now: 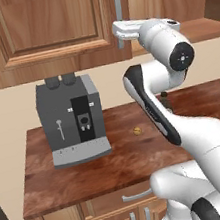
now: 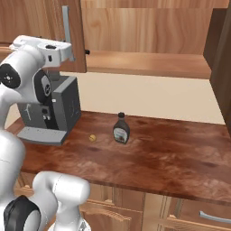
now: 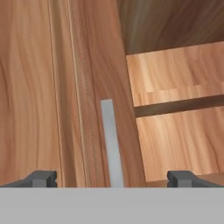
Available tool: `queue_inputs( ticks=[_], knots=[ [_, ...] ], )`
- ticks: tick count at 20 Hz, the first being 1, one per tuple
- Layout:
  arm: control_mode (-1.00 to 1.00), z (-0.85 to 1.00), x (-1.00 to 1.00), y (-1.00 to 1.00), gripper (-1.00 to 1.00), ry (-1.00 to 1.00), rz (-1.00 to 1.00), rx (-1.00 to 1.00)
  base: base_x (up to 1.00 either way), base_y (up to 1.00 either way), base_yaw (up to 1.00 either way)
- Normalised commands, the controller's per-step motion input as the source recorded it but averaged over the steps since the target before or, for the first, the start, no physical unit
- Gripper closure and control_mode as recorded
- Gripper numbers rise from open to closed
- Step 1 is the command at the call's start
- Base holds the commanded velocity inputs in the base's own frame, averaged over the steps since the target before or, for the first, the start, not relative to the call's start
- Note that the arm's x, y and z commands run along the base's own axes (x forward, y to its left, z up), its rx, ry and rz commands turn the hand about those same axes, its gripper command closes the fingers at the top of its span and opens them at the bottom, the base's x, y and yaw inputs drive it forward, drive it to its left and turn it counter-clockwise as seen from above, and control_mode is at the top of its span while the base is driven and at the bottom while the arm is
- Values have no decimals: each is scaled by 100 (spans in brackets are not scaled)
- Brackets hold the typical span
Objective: Pick the pan from the cabinet and place it on the stove. Then turn on the stove burner for the pan.
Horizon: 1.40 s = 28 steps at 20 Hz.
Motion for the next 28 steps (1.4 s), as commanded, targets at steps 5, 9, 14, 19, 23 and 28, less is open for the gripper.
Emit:
queue_inputs(
  ticks=[5, 9, 14, 19, 23, 28],
  knots=[
    [-100, -30, 38, 0, -100, 4, 2, 0, 0, 0, 0],
    [-100, -35, 36, 0, -100, 0, 1, 0, 0, 0, 0],
    [-100, -24, 37, 0, -100, 0, 0, 0, 0, 0, 0],
    [-100, -4, 41, 1, -100, 0, 0, 0, 0, 0, 0],
    [-100, 0, 40, 4, -100, 0, 0, 0, 0, 0, 0],
    [-100, 0, 32, 10, -100, -1, 0, 0, 0, 0, 0]
  ],
)
